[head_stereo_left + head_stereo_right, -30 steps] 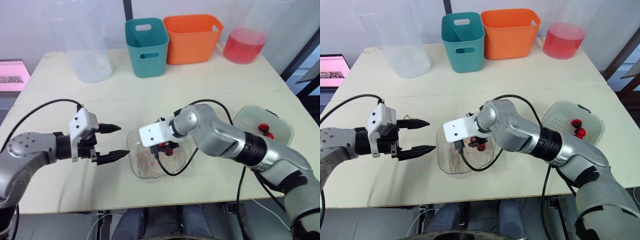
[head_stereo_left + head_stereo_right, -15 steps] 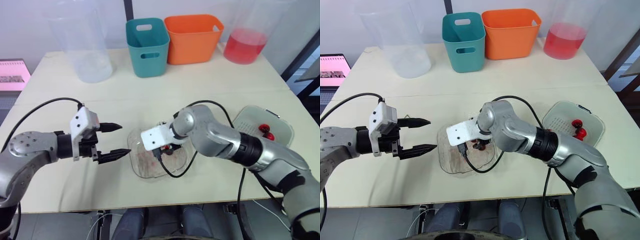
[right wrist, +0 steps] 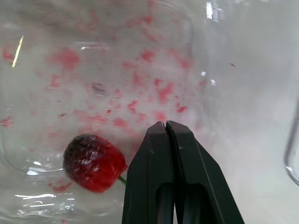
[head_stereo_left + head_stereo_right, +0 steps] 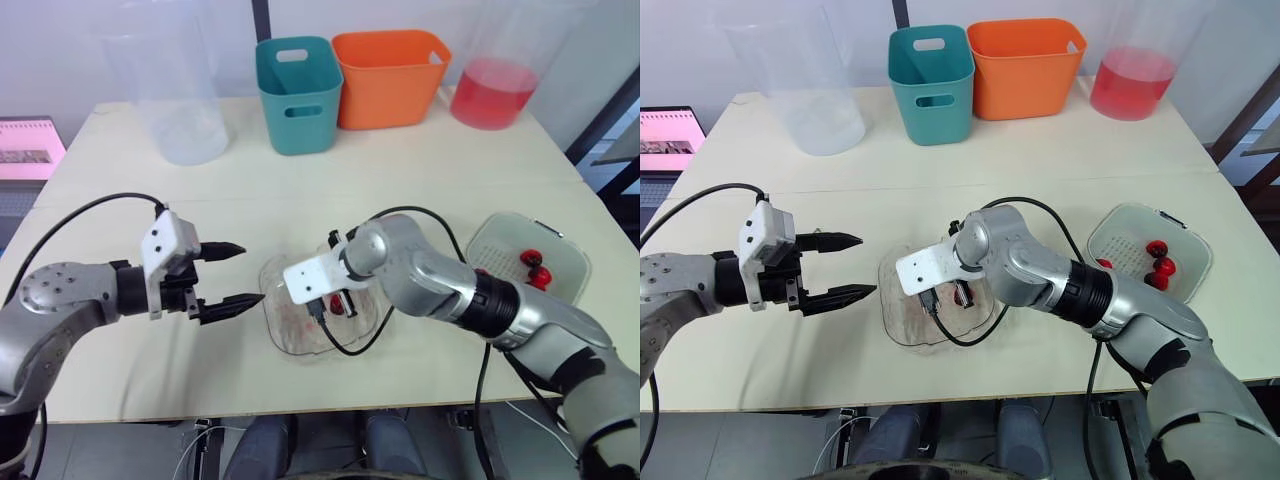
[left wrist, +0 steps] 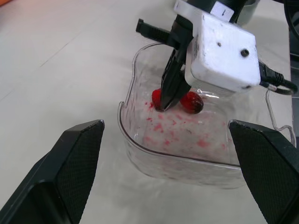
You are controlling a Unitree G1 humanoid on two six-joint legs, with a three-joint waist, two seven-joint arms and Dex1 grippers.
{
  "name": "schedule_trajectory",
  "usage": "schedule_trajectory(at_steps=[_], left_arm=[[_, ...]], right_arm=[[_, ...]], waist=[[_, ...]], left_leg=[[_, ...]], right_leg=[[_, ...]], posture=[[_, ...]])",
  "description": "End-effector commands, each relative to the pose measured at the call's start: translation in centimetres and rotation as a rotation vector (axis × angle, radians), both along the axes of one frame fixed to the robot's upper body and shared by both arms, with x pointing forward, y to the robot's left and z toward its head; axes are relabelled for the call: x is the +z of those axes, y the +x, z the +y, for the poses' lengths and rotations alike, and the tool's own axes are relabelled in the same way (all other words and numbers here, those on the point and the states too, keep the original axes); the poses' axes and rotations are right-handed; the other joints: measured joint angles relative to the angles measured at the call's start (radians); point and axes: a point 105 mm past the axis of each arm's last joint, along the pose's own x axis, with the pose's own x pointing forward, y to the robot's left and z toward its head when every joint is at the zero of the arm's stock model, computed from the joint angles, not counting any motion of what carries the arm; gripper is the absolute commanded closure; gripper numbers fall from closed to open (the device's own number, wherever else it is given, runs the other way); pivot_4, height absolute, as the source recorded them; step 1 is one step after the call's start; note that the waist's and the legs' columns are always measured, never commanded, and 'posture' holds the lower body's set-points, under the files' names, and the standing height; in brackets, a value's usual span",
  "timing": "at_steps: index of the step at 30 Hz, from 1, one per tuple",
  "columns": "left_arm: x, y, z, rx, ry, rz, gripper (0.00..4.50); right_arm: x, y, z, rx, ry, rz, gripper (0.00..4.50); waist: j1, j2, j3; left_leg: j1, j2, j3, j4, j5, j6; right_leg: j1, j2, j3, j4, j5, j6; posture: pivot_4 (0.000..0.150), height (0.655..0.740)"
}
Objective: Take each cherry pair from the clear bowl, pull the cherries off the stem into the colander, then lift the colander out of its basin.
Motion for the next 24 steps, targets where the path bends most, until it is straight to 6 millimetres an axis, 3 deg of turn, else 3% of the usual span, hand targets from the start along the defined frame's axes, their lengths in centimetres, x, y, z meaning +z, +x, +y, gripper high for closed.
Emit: schedule_trajectory(at_steps=[1,4,7,12,24], left_arm=[[0.7,-0.1,-0.4,-0.022,-0.003,-0.034,0.00],[0.8,-0.1,-0.4,-0.026,-0.003,-0.034,0.00],[0.8,-0.2,-0.4,-0.029,-0.001,-0.031,0.00],[0.7,-0.3,-0.7,-0.050,0.011,-0.028,0.00],[0.3,-1.4,-0.9,-0.102,0.094,-0.004,0.00]], right_arm=[[1.9,-0.6,0.3,0.049,0.049,-0.036,4.21],[2.6,-0.4,-0.3,0.025,0.059,-0.051,3.17],[3.3,-1.1,-0.8,0.032,0.068,-0.024,1.67],[2.1,-2.2,-2.0,0.101,-0.008,0.038,1.67],[-0.3,-2.0,-1.7,0.187,-0.121,0.048,1.67]], waist=[[0.000,0.000,0.000],[0.000,0.000,0.000],[0.000,0.000,0.000],[0.000,0.000,0.000],[-0.001,0.000,0.000]], left_leg=[[0.000,0.000,0.000,0.000,0.000,0.000],[0.000,0.000,0.000,0.000,0.000,0.000],[0.000,0.000,0.000,0.000,0.000,0.000],[0.000,0.000,0.000,0.000,0.000,0.001],[0.000,0.000,0.000,0.000,0.000,0.000]], right_leg=[[0.000,0.000,0.000,0.000,0.000,0.000],[0.000,0.000,0.000,0.000,0.000,0.000],[0.000,0.000,0.000,0.000,0.000,0.000],[0.000,0.000,0.000,0.000,0.000,0.000],[0.000,0.000,0.000,0.000,0.000,0.000]], posture=[[0.150,0.7400],[0.150,0.7400],[0.150,0.7400],[0.150,0.7400],[0.150,0.7400]])
